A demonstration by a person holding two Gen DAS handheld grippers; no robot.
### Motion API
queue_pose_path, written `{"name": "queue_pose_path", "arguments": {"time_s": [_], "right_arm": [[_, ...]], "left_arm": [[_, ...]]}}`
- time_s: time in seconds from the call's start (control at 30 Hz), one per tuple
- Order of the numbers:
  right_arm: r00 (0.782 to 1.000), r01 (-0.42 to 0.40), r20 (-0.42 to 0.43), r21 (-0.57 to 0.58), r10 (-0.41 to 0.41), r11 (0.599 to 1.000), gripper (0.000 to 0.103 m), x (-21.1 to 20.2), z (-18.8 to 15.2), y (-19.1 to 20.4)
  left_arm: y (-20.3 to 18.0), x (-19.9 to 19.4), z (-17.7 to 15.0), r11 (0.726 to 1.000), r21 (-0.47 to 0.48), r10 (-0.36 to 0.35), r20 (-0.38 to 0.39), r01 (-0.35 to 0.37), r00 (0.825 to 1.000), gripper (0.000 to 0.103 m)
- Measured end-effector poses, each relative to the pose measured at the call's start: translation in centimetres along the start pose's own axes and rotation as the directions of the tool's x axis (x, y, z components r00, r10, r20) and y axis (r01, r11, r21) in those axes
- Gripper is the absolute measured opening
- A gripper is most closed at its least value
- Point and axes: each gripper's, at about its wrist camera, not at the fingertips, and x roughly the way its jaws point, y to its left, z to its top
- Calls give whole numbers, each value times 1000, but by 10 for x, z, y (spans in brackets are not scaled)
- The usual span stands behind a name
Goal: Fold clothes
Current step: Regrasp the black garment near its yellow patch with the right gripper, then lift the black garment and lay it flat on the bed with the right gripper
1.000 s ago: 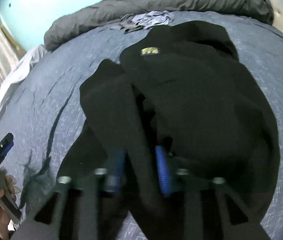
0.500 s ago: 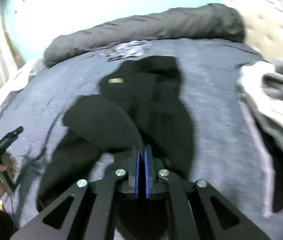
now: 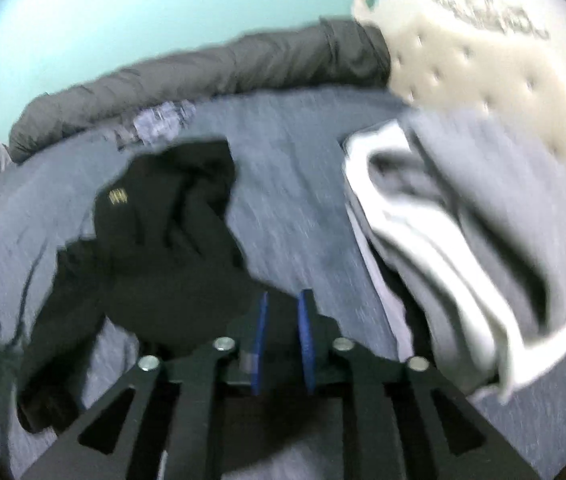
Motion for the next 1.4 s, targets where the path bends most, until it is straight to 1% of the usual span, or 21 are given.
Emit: {"name": "queue_pose_path", "arguments": {"time_s": [0.03, 0.07, 0.2, 0.23, 0.27, 0.3, 0.47, 0.5, 0.6, 0.77, 0.83, 0.93, 0.97, 1.0, 1.03, 1.07, 1.1, 1.13, 1.2, 1.27, 1.4], "right_arm": [[1000, -22, 21, -3, 22, 1000, 42, 0, 7, 7], [998, -59, 17, -8, 59, 998, 48, 7, 15, 19], [981, -192, -45, -29, 191, 981, 50, 48, 42, 72], [978, -204, -60, -33, 201, 978, 52, 56, 46, 84], [974, -217, -79, -46, 213, 975, 55, 67, 50, 99], [970, -231, -98, -60, 224, 971, 63, 79, 54, 113], [958, -252, -175, -131, 228, 959, 65, 125, 66, 177], [958, -245, -190, -142, 216, 959, 69, 135, 67, 186], [955, -224, -236, -177, 179, 959, 71, 165, 72, 212], [959, -155, -268, -229, 90, 961, 73, 207, 81, 233], [952, -129, -302, -248, 50, 960, 73, 226, 82, 238], [945, -117, -326, -255, 28, 960, 73, 241, 82, 236], [945, -113, -326, -266, 21, 957, 72, 243, 80, 236], [945, -109, -327, -277, 13, 955, 63, 245, 79, 236], [945, -105, -327, -288, 5, 952, 49, 247, 77, 235], [948, -112, -319, -293, 13, 950, 43, 246, 76, 235], [950, -119, -311, -298, 21, 947, 30, 245, 74, 234], [954, -125, -297, -284, 37, 951, 20, 241, 74, 231], [962, -163, -258, -272, 92, 948, 15, 223, 79, 229], [965, -202, -218, -262, 146, 944, 14, 204, 84, 227], [956, -287, -142, -254, 258, 923, 13, 164, 95, 227]], "left_arm": [[0, 0, 0, 1000, -2, 1, 0, -1, 1000, 103], [1, 1, 0, 1000, -2, 1, -1, -1, 1000, 103], [2, 1, 1, 1000, 5, 7, -5, -7, 1000, 103], [2, 1, 1, 1000, 6, 8, -5, -8, 1000, 103], [4, 2, 2, 1000, 4, 10, -6, -10, 1000, 103], [6, 3, 2, 1000, 3, 12, -8, -12, 1000, 103], [13, 7, 3, 1000, -7, 20, -19, -20, 1000, 103], [14, 8, 3, 1000, -8, 19, -23, -19, 1000, 103], [16, 9, 3, 1000, -13, 16, -30, -17, 999, 103], [22, 12, 3, 1000, -17, 22, -37, -23, 999, 103], [27, 13, 4, 999, -38, 19, -44, -21, 999, 103], [31, 15, 5, 999, -45, 18, -48, -20, 999, 103], [32, 15, 5, 999, -46, 17, -47, -19, 999, 103], [33, 15, 5, 999, -46, 16, -47, -18, 999, 103], [33, 15, 6, 999, -47, 17, -46, -19, 999, 103], [34, 14, 6, 999, -48, 18, -44, -20, 999, 103], [35, 14, 7, 999, -50, 18, -44, -20, 999, 103], [36, 14, 7, 999, -51, 18, -43, -20, 999, 103], [37, 13, 7, 998, -53, 16, -43, -19, 999, 103], [38, 11, 8, 998, -54, 14, -38, -16, 999, 103], [44, 3, 10, 999, -47, 19, -22, -20, 1000, 103]]}}
